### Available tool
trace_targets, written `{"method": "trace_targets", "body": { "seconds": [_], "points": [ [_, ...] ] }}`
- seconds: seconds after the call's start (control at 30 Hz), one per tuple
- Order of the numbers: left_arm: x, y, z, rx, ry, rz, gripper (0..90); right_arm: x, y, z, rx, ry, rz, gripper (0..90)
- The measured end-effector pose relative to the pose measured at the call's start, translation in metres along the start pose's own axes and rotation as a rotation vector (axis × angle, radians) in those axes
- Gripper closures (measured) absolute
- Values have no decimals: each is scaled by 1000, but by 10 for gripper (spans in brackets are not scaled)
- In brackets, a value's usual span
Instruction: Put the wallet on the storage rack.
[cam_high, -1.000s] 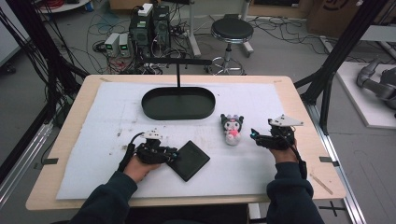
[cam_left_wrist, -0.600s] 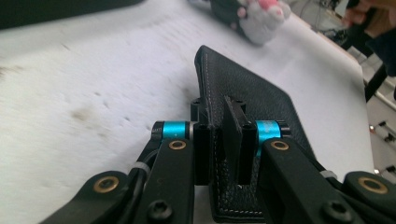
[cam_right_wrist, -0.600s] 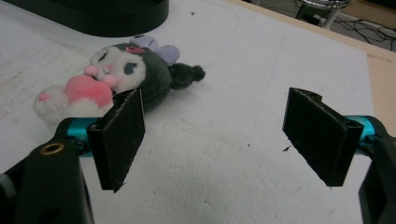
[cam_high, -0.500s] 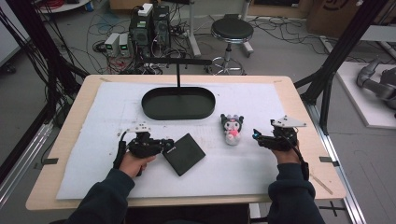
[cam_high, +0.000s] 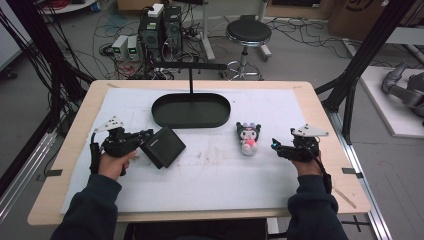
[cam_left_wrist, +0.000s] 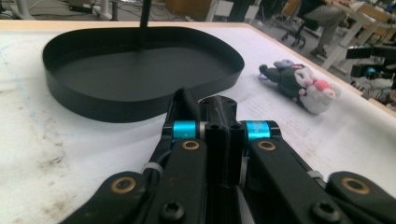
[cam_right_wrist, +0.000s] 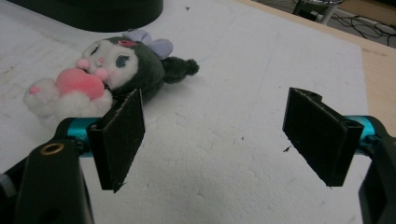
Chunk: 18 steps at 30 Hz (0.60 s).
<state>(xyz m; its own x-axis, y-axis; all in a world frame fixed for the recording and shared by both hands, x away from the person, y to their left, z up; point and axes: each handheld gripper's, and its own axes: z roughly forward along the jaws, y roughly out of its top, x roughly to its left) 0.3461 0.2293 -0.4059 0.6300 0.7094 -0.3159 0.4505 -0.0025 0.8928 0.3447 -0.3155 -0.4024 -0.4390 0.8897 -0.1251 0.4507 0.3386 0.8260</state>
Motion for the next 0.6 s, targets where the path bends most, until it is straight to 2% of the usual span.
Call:
{"method": "trace_targets", "body": {
  "seconds": [0.07,0.1,0.2,0.3,0.37,0.43,0.47,0.5,0.57,0.6],
  "points": [
    [-1,-1,1,4,-9,3,899,0,1,0,-1,1,2,213],
    [-6,-2,6,20,-30,20,898,1,1,0,-1,1,0,213],
    [-10,-4,10,33,-14,43,896,1,1,1,-1,3,0,213],
    [-3,-7,10,77,66,33,834,1,1,0,0,4,-1,213],
    [4,-11,10,116,101,6,778,1,1,0,0,6,0,213],
    [11,-16,12,157,111,-17,777,1,0,0,3,6,-2,213],
    [11,-16,12,157,111,-17,761,0,0,0,3,6,-2,213],
    [19,-20,17,216,111,-47,747,0,0,-1,3,5,-2,213],
    [24,-24,21,267,121,-74,703,0,0,-1,2,4,0,213],
    [24,-24,21,261,118,-81,691,0,0,-1,2,5,-1,213]
  ]
}}
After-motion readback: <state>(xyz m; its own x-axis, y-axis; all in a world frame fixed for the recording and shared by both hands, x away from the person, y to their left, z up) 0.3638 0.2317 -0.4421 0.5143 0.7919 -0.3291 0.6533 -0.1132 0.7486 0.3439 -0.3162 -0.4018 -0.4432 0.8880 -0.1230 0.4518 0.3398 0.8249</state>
